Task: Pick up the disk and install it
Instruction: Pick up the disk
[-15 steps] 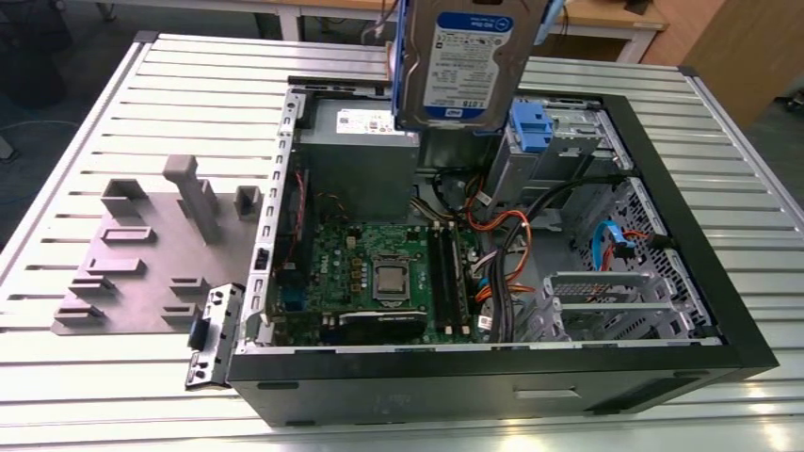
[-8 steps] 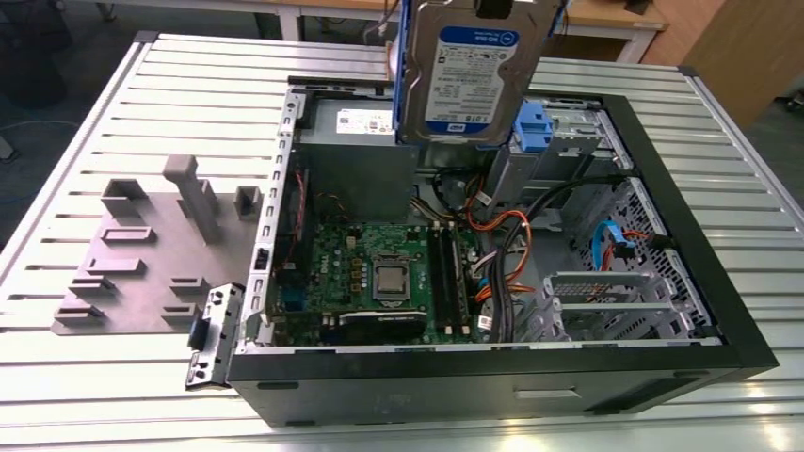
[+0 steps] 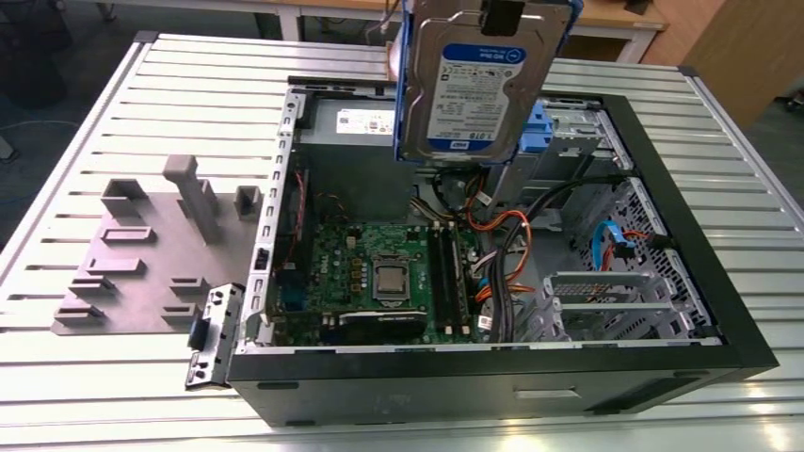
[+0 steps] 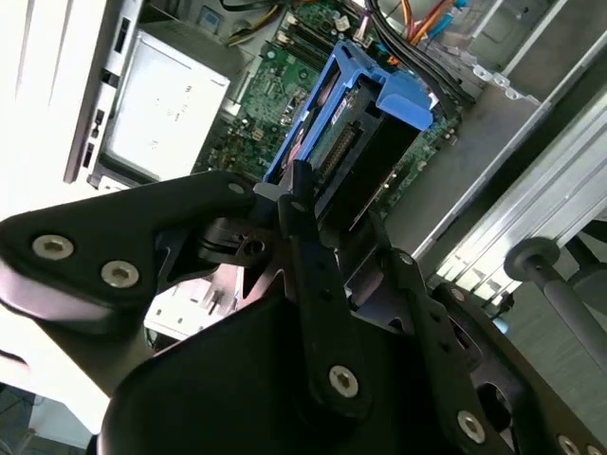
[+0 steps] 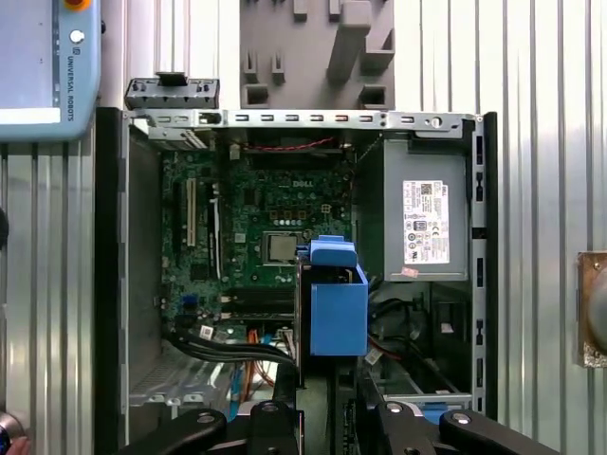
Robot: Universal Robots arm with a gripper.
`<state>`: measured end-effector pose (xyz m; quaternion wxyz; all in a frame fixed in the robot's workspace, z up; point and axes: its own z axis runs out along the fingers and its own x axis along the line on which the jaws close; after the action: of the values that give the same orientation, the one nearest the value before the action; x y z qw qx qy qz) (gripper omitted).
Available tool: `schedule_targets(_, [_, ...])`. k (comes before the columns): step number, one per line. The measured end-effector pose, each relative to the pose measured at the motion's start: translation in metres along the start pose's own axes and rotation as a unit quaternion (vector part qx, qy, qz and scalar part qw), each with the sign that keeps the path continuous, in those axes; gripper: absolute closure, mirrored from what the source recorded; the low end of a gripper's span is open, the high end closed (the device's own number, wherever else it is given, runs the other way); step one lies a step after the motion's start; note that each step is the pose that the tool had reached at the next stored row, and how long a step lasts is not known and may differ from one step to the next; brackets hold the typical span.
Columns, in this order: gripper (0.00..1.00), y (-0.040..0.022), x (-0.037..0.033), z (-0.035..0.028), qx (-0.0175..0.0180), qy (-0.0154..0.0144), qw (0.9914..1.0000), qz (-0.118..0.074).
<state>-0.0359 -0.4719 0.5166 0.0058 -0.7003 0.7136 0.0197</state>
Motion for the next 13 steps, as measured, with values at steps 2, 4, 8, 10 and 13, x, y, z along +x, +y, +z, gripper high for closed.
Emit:
schedule_targets(2, [0.65,-0.0001,0.0053,-0.0001,0.0,0.0,1.0,0.0])
schedule_targets(4, [0.65,-0.0002,0.0108,-0.0003,0.0,-0.0001,1.0,0.0])
schedule_targets(8, [0.65,-0.0004,0.0212,-0.0006,0.0,-0.0001,1.0,0.0])
schedule_targets(10, [0.65,-0.0005,0.026,-0.001,0.0,0.0001,1.0,0.0])
schedule_targets(13, [0.65,-0.0006,0.0318,-0.0011,0.0,0.0001,1.0,0.0])
